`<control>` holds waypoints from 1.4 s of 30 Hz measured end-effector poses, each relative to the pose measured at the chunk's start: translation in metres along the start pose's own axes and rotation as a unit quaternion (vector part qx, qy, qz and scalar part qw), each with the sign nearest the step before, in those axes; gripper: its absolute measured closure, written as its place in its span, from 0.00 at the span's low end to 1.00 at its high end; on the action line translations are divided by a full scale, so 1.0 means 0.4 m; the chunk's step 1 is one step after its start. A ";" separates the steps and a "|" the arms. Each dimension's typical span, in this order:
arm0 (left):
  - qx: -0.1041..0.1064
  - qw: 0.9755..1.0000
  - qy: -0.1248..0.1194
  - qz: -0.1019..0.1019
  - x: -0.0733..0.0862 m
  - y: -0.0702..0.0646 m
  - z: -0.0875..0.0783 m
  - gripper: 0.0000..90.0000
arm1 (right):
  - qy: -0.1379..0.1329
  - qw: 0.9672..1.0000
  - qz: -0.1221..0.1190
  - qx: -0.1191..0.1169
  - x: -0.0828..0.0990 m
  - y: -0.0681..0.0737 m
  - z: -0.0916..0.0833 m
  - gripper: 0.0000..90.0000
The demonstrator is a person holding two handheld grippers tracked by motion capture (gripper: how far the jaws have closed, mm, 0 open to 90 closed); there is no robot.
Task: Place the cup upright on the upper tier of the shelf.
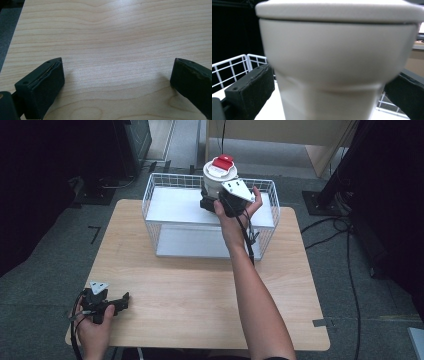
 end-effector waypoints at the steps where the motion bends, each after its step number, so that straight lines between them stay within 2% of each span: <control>1: 0.000 1.000 0.000 0.000 0.000 0.000 0.000 0.00 | 0.001 1.000 0.001 -0.001 0.002 0.000 -0.004 0.00; 8: 0.000 1.000 0.000 0.001 0.000 0.000 0.000 0.00 | 0.003 1.000 -0.008 -0.010 0.014 -0.008 -0.034 0.00; 22: 0.000 1.000 0.000 0.001 0.000 0.000 0.000 0.00 | 0.002 1.000 -0.016 -0.007 0.049 -0.054 -0.094 0.00; 42: -0.001 1.000 0.000 0.001 0.000 0.001 0.000 0.00 | -0.014 1.000 -0.016 0.021 0.062 -0.156 -0.207 0.00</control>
Point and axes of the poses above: each handheld gripper's, and its own axes: z roughly forward along the jaws, x roughly out of its underside, y roughly to its left, the point moved 6 cm from there along z, roughly forward along the jaws, and after that the axes turned 9 degrees about z, right-handed, at the moved point
